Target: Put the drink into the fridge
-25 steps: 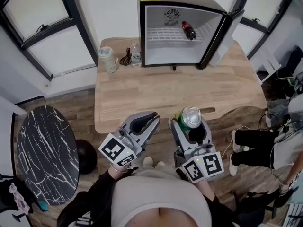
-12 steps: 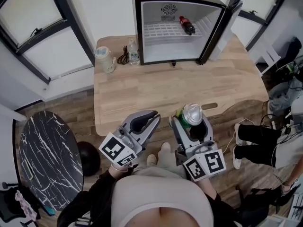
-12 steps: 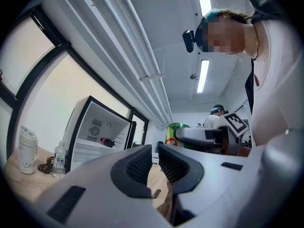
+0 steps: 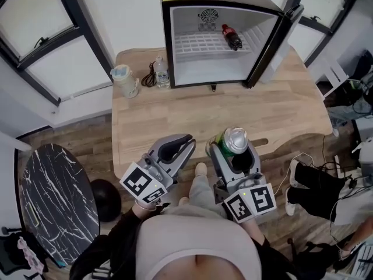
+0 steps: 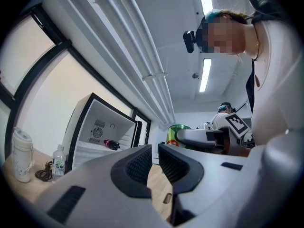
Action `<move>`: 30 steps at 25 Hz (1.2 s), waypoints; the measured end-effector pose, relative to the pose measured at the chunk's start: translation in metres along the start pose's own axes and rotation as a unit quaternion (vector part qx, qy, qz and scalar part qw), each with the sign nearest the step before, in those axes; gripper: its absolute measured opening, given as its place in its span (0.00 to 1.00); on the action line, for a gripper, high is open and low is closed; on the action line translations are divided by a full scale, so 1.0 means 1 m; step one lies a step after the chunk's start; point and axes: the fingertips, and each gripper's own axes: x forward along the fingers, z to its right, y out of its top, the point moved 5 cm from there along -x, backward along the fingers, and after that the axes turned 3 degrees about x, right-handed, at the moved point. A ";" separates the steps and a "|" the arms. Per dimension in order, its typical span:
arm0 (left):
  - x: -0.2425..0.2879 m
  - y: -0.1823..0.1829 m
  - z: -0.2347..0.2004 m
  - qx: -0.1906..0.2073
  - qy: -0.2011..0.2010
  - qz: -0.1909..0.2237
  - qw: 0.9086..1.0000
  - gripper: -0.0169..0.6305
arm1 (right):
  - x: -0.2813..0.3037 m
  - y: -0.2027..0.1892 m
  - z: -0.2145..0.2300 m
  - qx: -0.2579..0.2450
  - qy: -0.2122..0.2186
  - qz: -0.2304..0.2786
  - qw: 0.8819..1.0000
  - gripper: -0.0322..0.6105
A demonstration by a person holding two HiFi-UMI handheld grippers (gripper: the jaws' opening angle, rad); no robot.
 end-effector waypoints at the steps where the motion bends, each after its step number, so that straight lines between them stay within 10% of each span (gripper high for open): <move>1: 0.006 0.000 -0.007 0.002 0.001 0.001 1.000 0.10 | 0.008 0.002 0.005 0.000 0.002 0.000 1.000 0.58; 30: 0.164 0.007 -0.137 0.021 0.063 0.019 0.998 0.10 | 0.177 0.054 0.133 0.000 0.074 -0.025 0.997 0.57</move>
